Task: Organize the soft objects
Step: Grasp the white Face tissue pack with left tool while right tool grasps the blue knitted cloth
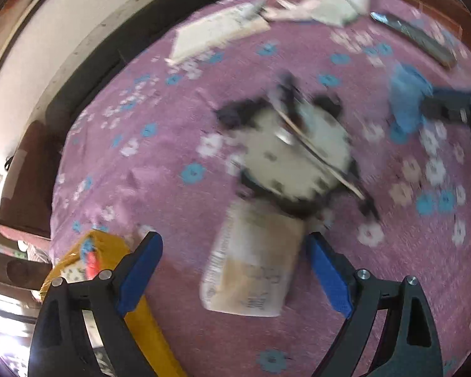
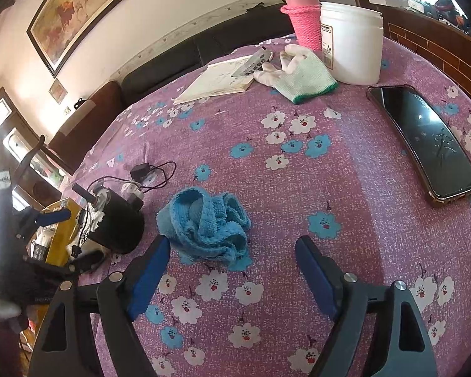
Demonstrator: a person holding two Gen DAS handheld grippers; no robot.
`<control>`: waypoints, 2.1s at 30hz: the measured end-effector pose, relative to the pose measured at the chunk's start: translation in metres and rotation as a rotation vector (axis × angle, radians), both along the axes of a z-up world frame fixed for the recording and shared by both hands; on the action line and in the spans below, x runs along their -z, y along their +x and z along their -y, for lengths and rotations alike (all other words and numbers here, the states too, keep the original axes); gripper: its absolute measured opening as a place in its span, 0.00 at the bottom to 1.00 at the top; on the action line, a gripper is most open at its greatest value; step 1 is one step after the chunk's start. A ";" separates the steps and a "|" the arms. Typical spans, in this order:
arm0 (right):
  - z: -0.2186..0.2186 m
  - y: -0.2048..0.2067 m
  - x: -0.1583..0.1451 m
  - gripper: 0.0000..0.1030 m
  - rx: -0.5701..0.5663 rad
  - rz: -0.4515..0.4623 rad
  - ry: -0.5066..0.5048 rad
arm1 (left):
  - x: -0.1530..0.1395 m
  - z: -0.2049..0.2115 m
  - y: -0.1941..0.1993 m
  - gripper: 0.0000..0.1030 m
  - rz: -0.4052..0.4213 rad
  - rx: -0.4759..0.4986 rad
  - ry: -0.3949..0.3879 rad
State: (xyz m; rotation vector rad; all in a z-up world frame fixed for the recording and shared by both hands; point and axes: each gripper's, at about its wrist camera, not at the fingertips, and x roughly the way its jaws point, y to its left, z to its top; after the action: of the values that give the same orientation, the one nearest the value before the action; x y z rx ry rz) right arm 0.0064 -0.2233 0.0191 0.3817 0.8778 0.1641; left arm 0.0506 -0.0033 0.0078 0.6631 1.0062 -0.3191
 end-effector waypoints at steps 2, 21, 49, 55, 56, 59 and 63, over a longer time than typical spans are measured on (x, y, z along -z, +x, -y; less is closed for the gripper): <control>0.000 0.000 0.000 0.83 -0.001 0.000 0.000 | 0.000 0.002 -0.005 0.89 0.033 0.010 0.012; -0.001 0.000 0.001 0.84 -0.006 0.010 0.007 | -0.001 0.015 -0.039 0.23 0.030 0.047 -0.023; 0.004 -0.004 -0.008 0.86 0.012 0.032 -0.022 | -0.001 -0.022 -0.001 0.60 -0.086 -0.013 -0.183; -0.022 0.010 -0.017 0.86 -0.055 0.009 -0.117 | -0.001 -0.010 -0.020 0.48 -0.038 0.029 -0.125; -0.028 0.013 -0.018 0.86 -0.066 0.006 -0.134 | 0.000 -0.009 -0.021 0.47 -0.029 0.031 -0.114; -0.042 0.020 -0.017 0.84 -0.088 -0.009 -0.164 | -0.001 -0.007 -0.027 0.47 -0.006 0.032 -0.086; -0.051 0.025 -0.010 0.45 -0.091 -0.057 -0.204 | -0.003 -0.008 -0.039 0.44 0.025 0.031 -0.055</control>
State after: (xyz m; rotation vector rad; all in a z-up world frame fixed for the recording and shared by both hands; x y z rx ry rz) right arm 0.0317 -0.1722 0.0289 0.1565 0.9598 0.1466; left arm 0.0120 0.0048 0.0112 0.6318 0.9613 -0.3635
